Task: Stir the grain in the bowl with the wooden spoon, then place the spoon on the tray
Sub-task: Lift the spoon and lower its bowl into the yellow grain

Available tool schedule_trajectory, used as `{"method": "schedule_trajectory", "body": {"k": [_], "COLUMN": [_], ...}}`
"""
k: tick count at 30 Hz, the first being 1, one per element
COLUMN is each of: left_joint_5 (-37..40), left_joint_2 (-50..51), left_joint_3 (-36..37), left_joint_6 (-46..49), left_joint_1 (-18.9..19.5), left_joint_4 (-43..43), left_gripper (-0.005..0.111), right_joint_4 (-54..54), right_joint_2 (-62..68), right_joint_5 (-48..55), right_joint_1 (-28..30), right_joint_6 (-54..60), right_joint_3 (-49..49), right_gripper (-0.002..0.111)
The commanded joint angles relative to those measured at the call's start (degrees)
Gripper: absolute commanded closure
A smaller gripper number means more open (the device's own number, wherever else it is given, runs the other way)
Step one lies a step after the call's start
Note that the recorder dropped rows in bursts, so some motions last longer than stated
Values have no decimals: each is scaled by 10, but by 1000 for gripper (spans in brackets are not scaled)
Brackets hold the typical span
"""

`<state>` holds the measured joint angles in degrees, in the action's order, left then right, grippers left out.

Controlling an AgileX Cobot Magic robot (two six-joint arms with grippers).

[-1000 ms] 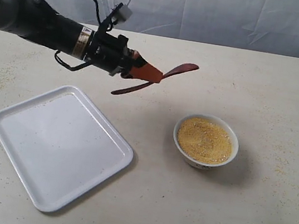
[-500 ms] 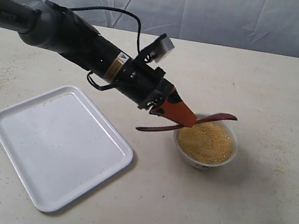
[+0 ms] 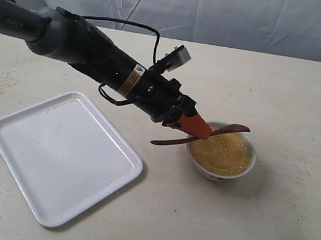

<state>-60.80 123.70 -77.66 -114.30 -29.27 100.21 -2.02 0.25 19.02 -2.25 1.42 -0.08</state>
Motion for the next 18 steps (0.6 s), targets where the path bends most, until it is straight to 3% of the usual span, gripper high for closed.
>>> {"method": "schedule_trajectory", "body": {"k": [1, 5, 18], "left_joint_5": [15, 14, 27], "left_joint_2": [-1, -1, -1], "left_joint_3": [13, 20, 28], "left_joint_6": [-1, -1, -1], "left_joint_1": [9, 10, 10], "left_joint_4": [-3, -3, -3], "left_gripper": [107, 104, 65], "right_joint_4": [1, 1, 1], "right_joint_2": [-3, -3, -3], "right_joint_5": [-5, -5, -3], "right_joint_1": [-2, -2, -2], "right_joint_6": [0, 0, 0], "right_joint_3": [1, 1, 1], "right_gripper": [109, 109, 109]}}
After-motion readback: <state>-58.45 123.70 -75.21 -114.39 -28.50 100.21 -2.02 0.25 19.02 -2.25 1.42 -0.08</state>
